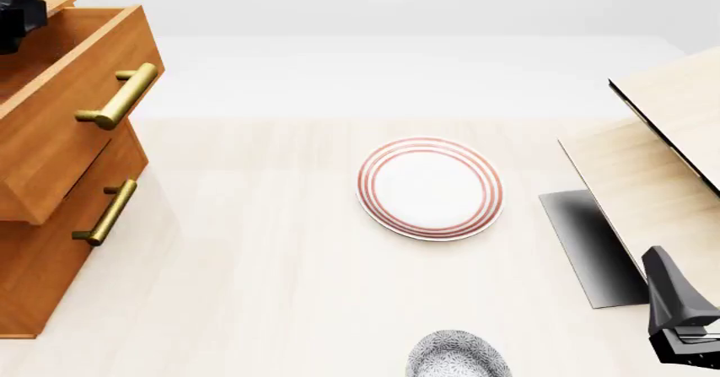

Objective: Open the top drawer of the cabinet and put the bowl in it.

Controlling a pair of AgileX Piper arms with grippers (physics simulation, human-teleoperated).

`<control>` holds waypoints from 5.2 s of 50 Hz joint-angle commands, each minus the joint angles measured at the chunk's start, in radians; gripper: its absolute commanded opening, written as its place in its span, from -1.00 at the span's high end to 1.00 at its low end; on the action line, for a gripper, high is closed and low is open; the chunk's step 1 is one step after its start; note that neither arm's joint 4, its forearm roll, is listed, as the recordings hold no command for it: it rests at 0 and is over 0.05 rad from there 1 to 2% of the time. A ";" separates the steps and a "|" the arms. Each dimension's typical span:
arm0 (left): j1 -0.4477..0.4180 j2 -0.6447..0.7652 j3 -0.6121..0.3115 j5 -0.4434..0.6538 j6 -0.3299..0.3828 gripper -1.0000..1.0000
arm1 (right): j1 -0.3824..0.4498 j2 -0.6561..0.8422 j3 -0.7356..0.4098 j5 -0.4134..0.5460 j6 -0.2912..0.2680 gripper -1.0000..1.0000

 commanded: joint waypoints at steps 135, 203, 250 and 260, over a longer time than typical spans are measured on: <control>-0.059 0.318 -0.233 0.301 -0.223 -1.00 | 0.000 -0.002 0.000 0.000 0.000 -1.00; -0.091 0.348 -0.191 0.256 -0.196 -1.00 | 0.000 -0.001 0.000 0.000 0.000 -1.00; -0.224 0.372 -0.192 0.245 -0.186 -1.00 | 0.001 -0.001 0.000 0.000 -0.001 -1.00; -0.247 0.382 -0.190 0.240 -0.186 -1.00 | 0.000 -0.001 0.000 0.000 0.000 -1.00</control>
